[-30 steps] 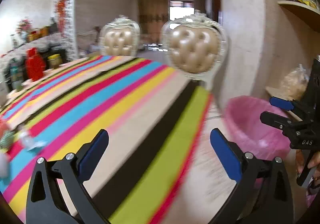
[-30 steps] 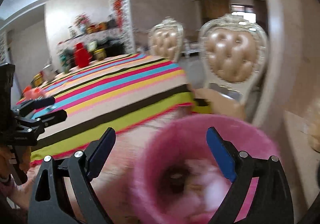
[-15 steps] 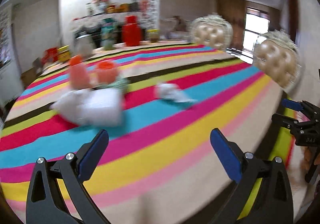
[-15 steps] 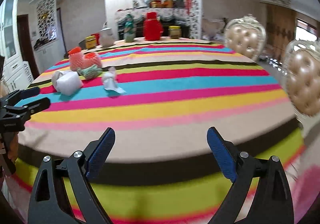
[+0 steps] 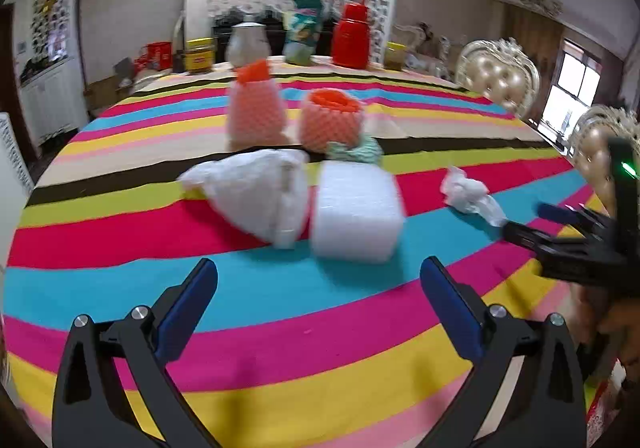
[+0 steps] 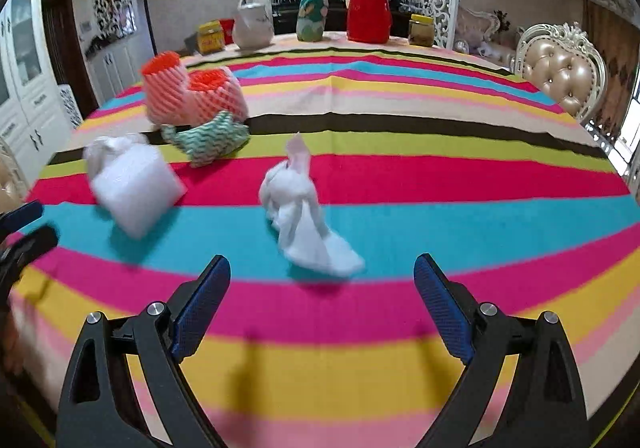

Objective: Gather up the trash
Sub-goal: 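Grasp the crumpled white tissue with right tool while left tool grasps a white foam block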

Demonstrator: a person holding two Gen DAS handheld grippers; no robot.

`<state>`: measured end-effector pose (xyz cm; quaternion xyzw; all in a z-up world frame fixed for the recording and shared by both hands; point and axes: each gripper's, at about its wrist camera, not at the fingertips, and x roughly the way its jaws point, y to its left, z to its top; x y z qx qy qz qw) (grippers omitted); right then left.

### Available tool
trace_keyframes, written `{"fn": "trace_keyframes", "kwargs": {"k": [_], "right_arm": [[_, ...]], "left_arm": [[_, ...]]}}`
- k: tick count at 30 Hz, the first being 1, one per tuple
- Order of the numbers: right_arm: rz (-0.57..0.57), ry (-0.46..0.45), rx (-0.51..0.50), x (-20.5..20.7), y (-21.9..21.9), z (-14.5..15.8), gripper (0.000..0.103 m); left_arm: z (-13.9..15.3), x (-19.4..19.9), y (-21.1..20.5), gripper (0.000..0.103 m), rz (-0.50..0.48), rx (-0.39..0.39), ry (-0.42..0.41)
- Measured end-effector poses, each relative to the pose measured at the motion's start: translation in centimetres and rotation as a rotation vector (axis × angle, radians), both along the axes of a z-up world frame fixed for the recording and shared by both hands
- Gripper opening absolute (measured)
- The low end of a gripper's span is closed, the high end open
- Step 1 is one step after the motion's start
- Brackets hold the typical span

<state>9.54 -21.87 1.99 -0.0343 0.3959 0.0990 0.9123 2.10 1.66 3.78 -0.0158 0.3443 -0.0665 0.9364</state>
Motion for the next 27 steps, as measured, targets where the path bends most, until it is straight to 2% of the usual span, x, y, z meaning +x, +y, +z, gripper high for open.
{"fn": "trace_keyframes", "kwargs": {"k": [4,8,9,10,11,12,13,15,19,20,22,25,27], "right_arm": [[-0.016,0.043,0.022,3.2,0.9,-0.7,0.082],[-0.005,0.079,0.003,5.4,1.4,-1.4,0.072],[0.000,0.100,0.018,5.8,1.4,-1.8,0.065],[0.003,0.102,0.028,6.0,1.2,-1.7,0.061],[0.014,0.094,0.042,5.9,1.2,-1.5,0.042],[0.040,0.089,0.064,5.6,1.1,-1.1,0.035],[0.042,0.077,0.054,5.3,1.2,-0.9,0.035],[0.046,0.044,0.020,4.4,1.3,-0.4,0.033],[0.036,0.029,0.068,2.9,0.2,0.1,0.033],[0.034,0.028,0.077,2.5,-0.1,0.2,0.033],[0.029,0.021,0.071,1.8,-0.5,0.2,0.033],[0.019,0.019,0.079,0.8,-1.4,0.3,0.033],[0.013,0.021,0.086,0.1,-1.9,0.2,0.033]], "left_arm": [[-0.7,1.6,-2.6,0.098,-0.025,0.054,0.026],[-1.5,2.8,-3.7,0.097,-0.020,0.064,0.061],[-1.6,3.1,-3.8,0.097,-0.018,0.057,0.069],[-1.7,3.3,-3.8,0.097,-0.014,0.051,0.076],[-1.8,3.6,-3.9,0.097,-0.010,0.050,0.081],[-1.8,3.9,-3.9,0.097,-0.004,0.045,0.088],[-1.8,4.2,-3.9,0.096,-0.004,0.038,0.089],[-1.9,4.7,-4.1,0.086,-0.005,0.029,0.099],[-2.4,6.6,-5.0,0.085,0.014,0.046,0.114],[-2.7,7.1,-5.3,0.081,0.020,0.051,0.120],[-3.0,8.0,-5.5,0.059,0.021,0.035,0.144],[-2.8,7.6,-5.4,0.060,0.012,-0.005,0.125],[-2.3,6.6,-5.5,0.060,0.004,-0.001,0.095]]}}
